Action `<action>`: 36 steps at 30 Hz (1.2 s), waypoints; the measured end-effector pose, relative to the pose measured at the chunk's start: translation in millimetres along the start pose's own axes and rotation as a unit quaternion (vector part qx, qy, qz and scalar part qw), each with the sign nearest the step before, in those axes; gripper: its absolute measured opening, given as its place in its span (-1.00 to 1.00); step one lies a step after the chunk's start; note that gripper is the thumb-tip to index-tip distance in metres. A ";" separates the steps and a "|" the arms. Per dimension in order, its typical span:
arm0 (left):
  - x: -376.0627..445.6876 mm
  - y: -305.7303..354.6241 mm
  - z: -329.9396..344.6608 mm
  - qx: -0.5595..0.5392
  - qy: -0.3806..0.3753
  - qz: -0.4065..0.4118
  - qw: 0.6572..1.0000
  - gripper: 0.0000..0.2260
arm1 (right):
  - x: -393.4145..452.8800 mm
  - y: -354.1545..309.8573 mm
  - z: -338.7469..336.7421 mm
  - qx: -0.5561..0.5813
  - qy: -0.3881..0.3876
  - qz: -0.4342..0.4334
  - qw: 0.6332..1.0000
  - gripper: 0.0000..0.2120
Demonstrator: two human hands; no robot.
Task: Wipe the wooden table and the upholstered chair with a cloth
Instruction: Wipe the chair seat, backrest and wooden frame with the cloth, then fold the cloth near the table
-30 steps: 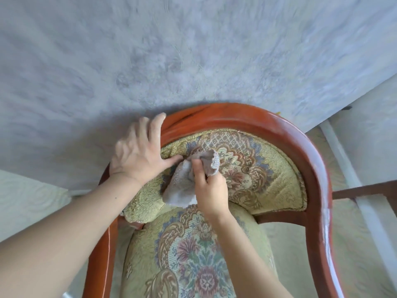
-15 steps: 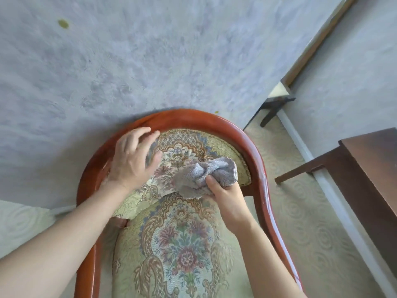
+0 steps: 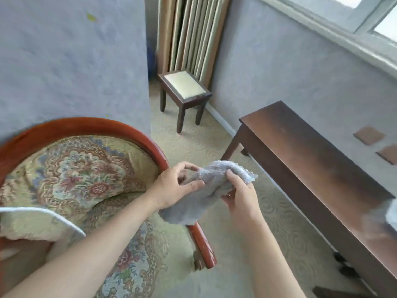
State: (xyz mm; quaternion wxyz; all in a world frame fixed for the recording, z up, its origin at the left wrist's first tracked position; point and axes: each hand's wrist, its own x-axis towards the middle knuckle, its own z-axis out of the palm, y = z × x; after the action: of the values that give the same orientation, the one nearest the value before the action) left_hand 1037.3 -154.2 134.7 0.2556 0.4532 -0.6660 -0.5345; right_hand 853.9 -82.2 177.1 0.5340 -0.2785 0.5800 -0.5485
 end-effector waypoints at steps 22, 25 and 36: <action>30.6 209.8 454.9 -0.177 -0.419 -0.002 0.891 -0.72 | -176.3 -52.1 -449.0 -0.227 0.195 -0.092 0.950 -0.35; 46.3 221.5 501.5 -0.109 -0.401 0.050 0.908 -0.73 | -178.7 -54.4 -494.3 -0.179 0.262 -0.078 0.945 -0.59; 140.9 261.5 672.3 -0.081 -0.562 0.073 0.820 -0.69 | -154.7 -88.0 -654.2 0.217 0.353 -0.023 0.910 -0.78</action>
State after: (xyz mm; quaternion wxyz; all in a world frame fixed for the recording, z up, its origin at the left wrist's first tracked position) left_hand 331.7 49.8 160.8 -0.0896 0.0019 -0.6795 -0.7281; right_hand 268.1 258.7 195.3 0.3286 0.0429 0.5911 -0.7354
